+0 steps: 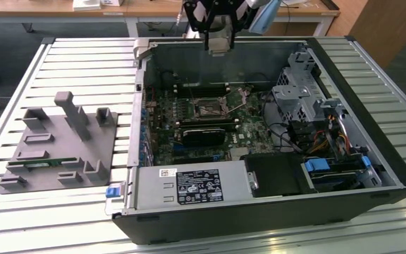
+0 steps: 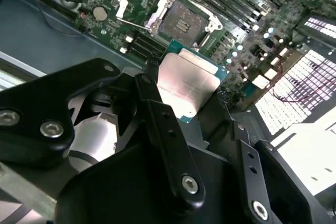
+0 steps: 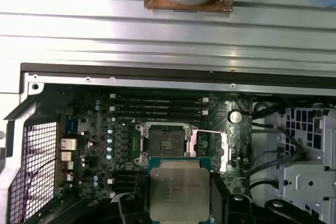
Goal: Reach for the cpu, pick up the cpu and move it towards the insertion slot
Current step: 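Pick up the cpu and move it towards the insertion slot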
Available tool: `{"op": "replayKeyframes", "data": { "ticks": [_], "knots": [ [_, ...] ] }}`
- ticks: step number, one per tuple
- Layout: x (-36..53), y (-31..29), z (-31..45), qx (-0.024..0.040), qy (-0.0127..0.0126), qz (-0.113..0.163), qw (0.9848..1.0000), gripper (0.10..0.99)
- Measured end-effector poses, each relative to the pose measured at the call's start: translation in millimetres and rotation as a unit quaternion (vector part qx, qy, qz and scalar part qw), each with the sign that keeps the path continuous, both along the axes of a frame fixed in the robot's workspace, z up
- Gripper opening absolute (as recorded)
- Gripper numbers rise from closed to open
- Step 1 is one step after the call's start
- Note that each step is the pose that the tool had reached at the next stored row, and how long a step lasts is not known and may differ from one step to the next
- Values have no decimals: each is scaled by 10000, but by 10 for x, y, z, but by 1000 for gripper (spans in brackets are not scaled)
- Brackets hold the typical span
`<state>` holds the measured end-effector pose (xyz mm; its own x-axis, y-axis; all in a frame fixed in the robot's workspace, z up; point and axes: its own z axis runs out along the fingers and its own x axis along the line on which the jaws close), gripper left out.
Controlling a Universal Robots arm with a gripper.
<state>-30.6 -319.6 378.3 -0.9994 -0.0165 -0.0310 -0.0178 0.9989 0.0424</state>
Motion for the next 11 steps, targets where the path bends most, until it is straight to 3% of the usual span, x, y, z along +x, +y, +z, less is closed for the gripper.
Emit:
{"op": "replayKeyframes", "data": {
  "ticks": [7,11],
  "knots": [
    [164,49,-7,0,2,-2,10000,545],
    [202,62,-7,-1,2,-3,10000,545]
  ]
}}
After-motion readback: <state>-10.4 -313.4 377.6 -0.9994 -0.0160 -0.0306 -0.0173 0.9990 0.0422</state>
